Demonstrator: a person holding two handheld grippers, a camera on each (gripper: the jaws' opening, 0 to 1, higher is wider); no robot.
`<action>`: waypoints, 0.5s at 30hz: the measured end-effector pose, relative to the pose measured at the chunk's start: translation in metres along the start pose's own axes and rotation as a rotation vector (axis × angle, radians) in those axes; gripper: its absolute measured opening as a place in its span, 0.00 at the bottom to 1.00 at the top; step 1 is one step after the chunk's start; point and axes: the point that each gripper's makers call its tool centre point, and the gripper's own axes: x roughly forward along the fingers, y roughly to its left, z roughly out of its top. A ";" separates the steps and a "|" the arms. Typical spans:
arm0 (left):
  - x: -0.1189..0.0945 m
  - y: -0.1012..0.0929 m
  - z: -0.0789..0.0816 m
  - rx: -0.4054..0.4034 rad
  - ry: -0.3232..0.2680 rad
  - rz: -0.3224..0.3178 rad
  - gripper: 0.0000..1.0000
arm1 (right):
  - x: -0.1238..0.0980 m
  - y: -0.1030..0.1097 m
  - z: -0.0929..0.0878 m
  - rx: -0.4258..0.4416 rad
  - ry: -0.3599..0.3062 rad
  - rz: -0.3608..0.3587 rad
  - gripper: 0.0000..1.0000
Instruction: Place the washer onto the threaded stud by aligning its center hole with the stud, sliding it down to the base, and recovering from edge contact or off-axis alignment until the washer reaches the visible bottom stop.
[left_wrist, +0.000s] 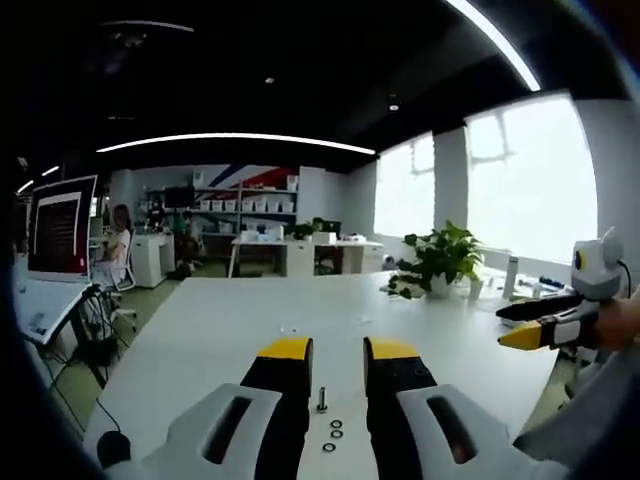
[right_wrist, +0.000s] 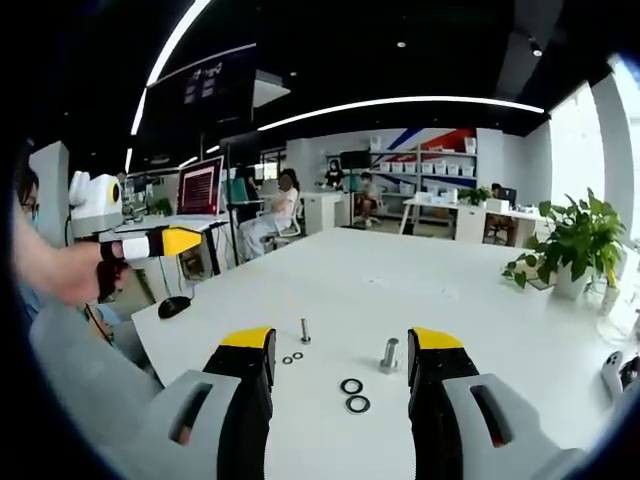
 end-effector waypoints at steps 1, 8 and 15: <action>-0.001 0.000 0.001 -0.002 -0.002 -0.001 0.18 | 0.000 0.000 0.000 0.000 -0.002 0.000 0.55; -0.009 0.001 0.013 0.028 -0.009 -0.007 0.18 | 0.001 -0.001 0.001 -0.004 -0.006 -0.006 0.55; -0.014 0.003 0.020 0.033 -0.024 -0.012 0.18 | 0.001 -0.003 0.000 -0.012 -0.003 -0.018 0.55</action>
